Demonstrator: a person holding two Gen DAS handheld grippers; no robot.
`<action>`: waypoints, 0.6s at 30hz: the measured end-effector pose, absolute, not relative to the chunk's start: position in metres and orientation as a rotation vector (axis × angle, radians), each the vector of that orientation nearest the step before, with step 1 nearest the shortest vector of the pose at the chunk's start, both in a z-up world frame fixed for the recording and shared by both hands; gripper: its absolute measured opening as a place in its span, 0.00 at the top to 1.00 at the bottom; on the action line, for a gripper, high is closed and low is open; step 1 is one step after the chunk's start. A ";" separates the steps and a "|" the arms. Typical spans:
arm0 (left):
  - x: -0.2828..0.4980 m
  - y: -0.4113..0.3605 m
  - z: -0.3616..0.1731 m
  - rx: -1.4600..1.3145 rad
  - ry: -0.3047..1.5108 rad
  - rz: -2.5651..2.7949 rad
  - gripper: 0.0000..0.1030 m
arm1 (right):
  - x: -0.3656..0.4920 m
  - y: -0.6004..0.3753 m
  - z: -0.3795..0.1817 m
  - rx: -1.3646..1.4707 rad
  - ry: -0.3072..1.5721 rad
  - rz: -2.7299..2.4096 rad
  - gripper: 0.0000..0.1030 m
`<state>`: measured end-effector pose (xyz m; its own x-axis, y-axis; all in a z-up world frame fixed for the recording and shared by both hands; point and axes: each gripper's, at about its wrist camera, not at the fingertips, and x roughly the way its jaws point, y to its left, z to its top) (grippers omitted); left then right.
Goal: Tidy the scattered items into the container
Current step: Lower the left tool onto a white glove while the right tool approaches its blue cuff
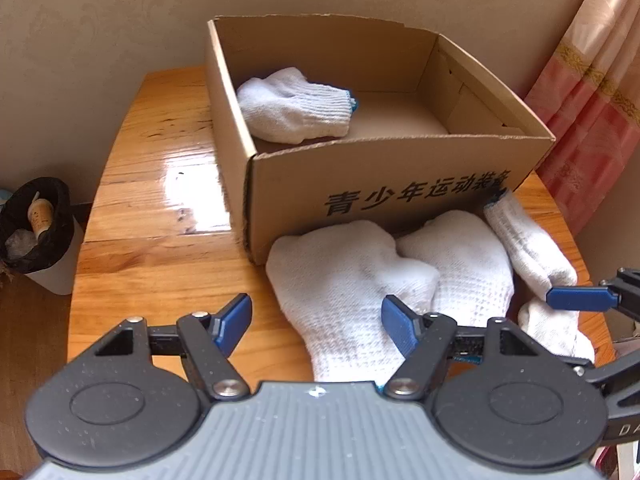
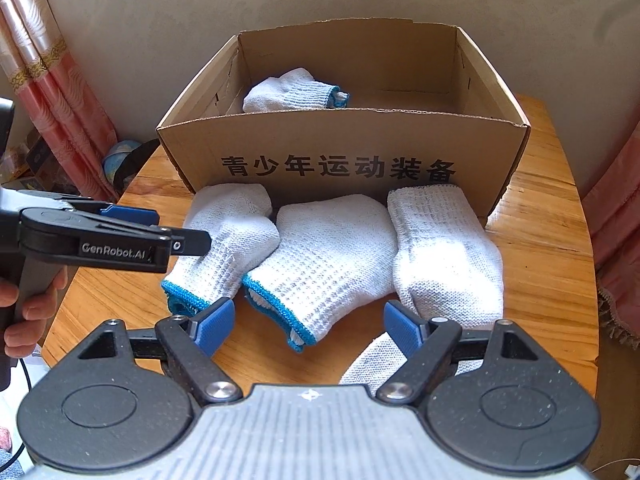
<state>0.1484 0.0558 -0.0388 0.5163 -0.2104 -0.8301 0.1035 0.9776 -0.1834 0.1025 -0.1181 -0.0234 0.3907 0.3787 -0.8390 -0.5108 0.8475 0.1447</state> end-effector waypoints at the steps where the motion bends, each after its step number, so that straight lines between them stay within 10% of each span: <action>1: 0.151 0.053 -0.039 -0.120 1.007 -0.198 0.30 | 0.103 -0.119 -0.023 -0.143 1.024 0.565 0.15; 18: 0.174 0.045 -0.047 -0.190 1.004 -0.189 0.29 | 0.101 -0.116 -0.017 -0.153 0.981 0.657 0.15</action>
<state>0.1737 0.0452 -0.0467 0.5237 -0.2441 -0.8162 0.0701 0.9672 -0.2443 0.1013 -0.1160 -0.0174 0.3813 0.4459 -0.8098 -0.5792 0.7980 0.1666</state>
